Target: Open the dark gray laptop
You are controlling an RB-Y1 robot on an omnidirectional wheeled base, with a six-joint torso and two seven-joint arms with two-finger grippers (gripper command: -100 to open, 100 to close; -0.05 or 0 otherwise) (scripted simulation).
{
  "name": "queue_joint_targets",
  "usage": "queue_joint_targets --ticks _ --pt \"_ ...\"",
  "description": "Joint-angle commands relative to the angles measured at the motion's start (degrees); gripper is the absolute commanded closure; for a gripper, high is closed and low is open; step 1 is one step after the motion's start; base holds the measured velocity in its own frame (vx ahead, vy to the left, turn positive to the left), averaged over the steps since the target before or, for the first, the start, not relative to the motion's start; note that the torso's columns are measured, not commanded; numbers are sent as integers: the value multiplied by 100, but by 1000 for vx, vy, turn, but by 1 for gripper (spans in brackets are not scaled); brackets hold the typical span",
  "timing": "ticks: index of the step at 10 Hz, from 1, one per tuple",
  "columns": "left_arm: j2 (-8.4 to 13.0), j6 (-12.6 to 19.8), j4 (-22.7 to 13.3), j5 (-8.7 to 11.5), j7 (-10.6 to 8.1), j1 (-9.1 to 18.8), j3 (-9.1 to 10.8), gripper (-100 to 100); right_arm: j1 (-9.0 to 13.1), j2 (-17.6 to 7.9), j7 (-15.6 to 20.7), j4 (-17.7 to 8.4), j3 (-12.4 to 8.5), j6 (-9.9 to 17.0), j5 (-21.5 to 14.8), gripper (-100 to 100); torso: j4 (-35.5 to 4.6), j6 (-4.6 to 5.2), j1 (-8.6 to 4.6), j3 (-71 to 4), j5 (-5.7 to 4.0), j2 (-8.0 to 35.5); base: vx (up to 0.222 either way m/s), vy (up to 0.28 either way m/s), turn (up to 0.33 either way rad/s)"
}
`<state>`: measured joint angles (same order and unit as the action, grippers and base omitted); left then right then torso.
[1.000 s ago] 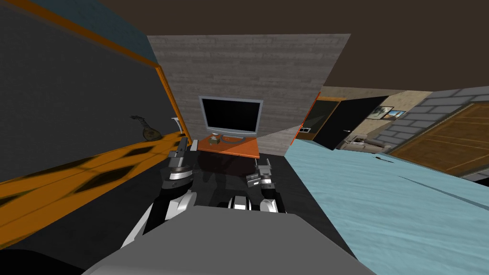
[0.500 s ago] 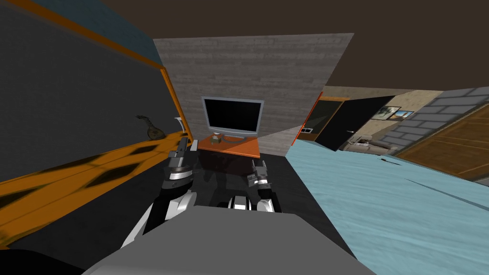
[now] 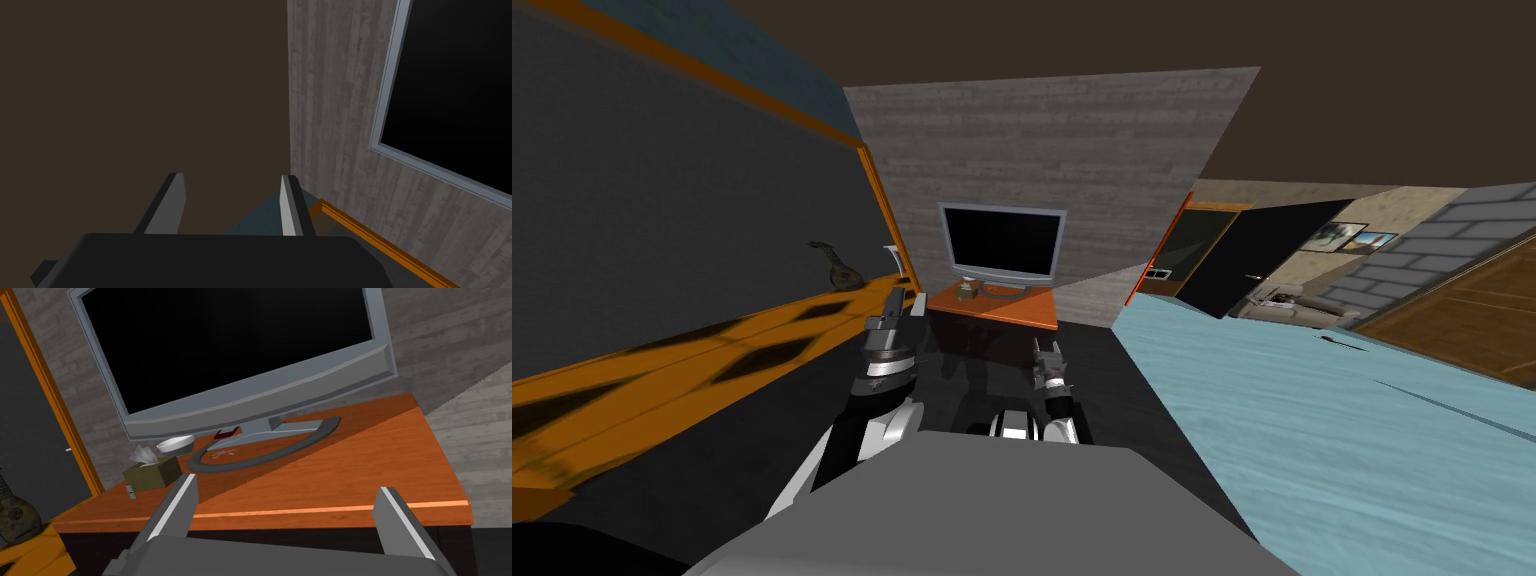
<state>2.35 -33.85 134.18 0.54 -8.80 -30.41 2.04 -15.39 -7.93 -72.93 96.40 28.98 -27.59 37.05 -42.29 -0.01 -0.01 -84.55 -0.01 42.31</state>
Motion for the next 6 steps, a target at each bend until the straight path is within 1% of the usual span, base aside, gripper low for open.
queue_joint_targets --ticks 1,2,3,6 --pt "0 0 0 0 0 0 0 0 49 46 -425 -186 147 45 155 -100 1 2 0 -2 1 -3 -25 -6 31" --pt "0 0 0 0 0 0 0 0 89 84 -609 -294 220 72 245 -100 2 0 2 -4 1 -7 -38 -11 59" --pt "0 0 0 0 0 0 0 0 89 84 -675 -294 220 72 245 -100 1 1 2 -1 1 -2 -32 -7 14" --pt "0 0 0 0 0 0 0 0 186 242 -1192 -553 403 137 469 -100 1 0 2 -2 1 -3 -31 -5 37"
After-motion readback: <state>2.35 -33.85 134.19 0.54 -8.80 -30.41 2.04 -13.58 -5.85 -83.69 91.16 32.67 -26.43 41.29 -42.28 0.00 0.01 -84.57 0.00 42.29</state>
